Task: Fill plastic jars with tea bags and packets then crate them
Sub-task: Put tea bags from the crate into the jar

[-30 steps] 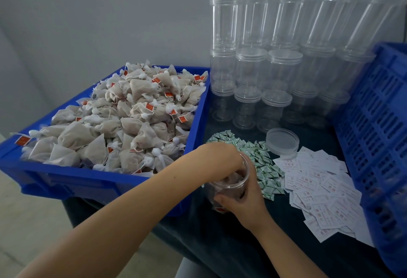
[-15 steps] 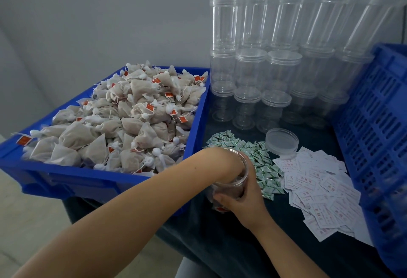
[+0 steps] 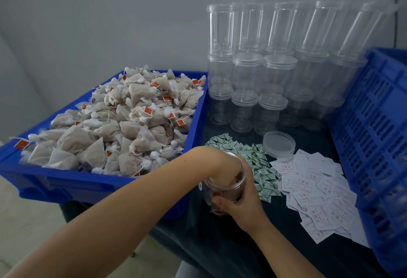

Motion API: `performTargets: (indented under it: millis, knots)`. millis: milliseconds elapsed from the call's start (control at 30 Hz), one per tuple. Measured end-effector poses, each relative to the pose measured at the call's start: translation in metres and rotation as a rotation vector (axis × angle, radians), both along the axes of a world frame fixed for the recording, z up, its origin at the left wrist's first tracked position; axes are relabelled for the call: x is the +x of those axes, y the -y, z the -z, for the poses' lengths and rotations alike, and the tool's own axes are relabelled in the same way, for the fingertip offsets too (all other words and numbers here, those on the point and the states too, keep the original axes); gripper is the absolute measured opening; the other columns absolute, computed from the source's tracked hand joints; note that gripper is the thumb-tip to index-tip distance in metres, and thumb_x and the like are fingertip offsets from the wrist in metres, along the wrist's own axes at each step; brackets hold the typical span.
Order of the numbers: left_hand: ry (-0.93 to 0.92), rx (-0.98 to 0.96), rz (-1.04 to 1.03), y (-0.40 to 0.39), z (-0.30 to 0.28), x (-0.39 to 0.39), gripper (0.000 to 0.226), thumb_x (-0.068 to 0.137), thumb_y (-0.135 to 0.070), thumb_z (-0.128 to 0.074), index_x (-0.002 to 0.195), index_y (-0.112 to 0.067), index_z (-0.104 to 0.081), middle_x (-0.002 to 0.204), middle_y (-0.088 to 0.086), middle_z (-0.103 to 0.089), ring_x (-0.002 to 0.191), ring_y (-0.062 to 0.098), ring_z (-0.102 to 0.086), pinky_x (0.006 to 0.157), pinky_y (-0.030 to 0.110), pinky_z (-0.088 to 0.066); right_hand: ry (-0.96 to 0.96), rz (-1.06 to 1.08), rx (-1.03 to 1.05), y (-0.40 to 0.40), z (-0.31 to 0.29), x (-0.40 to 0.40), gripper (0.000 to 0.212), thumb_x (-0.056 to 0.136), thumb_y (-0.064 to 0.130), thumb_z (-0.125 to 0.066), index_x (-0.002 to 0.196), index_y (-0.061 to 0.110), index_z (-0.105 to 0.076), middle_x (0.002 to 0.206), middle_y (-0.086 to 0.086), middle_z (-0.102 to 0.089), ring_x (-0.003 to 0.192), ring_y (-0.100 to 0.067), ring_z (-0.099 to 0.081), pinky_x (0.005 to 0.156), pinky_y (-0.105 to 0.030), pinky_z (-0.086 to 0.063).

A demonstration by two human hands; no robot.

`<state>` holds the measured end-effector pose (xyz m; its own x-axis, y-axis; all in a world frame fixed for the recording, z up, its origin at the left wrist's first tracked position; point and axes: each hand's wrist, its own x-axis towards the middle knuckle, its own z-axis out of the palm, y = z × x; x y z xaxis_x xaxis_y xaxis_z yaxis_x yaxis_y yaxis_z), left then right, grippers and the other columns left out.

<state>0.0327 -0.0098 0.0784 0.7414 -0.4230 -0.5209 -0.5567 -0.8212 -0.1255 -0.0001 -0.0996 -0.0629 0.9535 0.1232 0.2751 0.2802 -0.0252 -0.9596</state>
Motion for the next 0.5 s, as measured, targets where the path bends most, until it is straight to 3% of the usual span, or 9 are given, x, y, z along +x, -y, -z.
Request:
performTargets:
  millis: [67,167,233,333,500]
  knots:
    - [0.064,-0.132,0.034,-0.010,-0.009,0.000,0.032,0.099,-0.021,-0.046,0.129,-0.011,-0.054,0.124,0.008,-0.060,0.110,0.023,-0.057,0.086,0.031,-0.043,-0.001,0.004,-0.010,0.001,0.001,0.001,0.102,0.057,0.038,-0.089,0.142,0.046,-0.033,0.134,0.013,-0.056,0.121,-0.006,-0.059,0.088,-0.019,-0.052]
    - [0.202,-0.387,0.061,-0.037,-0.036,-0.003,0.026,0.099,-0.023,-0.043,0.117,-0.021,-0.061,0.111,-0.002,-0.064,0.099,0.014,-0.059,0.088,0.031,-0.047,-0.018,-0.009,-0.018,0.002,0.004,0.002,0.099,0.057,0.037,-0.088,0.142,0.035,-0.036,0.122,0.025,-0.059,0.114,-0.002,-0.062,0.081,-0.016,-0.054]
    - [0.347,-0.523,-0.009,-0.063,-0.048,0.005,0.032,0.096,-0.012,-0.044,0.122,-0.024,-0.059,0.117,-0.006,-0.063,0.103,0.010,-0.057,0.089,0.028,-0.046,-0.022,-0.009,-0.017,0.001,0.003,0.001,0.098,0.055,0.040,-0.087,0.139,0.042,-0.036,0.117,0.029,-0.057,0.111,0.006,-0.059,0.075,-0.011,-0.053]
    - [0.579,-0.529,-0.195,-0.107,-0.040,0.024,0.041,0.089,-0.001,-0.050,0.125,-0.021,-0.058,0.124,-0.002,-0.061,0.112,0.017,-0.055,0.093,0.031,-0.046,-0.018,-0.003,-0.015,0.000,0.002,0.000,0.098,0.053,0.044,-0.086,0.137,0.050,-0.034,0.127,0.015,-0.053,0.111,0.009,-0.057,0.074,-0.009,-0.052]
    - [0.790,-0.342,-0.312,-0.156,0.009,0.040,0.035,0.092,-0.025,-0.052,0.126,-0.017,-0.055,0.135,0.002,-0.049,0.129,0.022,-0.039,0.104,0.038,-0.036,0.022,-0.006,-0.024,0.000,-0.001,-0.001,0.095,0.053,0.044,-0.086,0.126,0.076,-0.034,0.130,0.008,-0.052,0.112,0.009,-0.057,0.074,-0.008,-0.052]
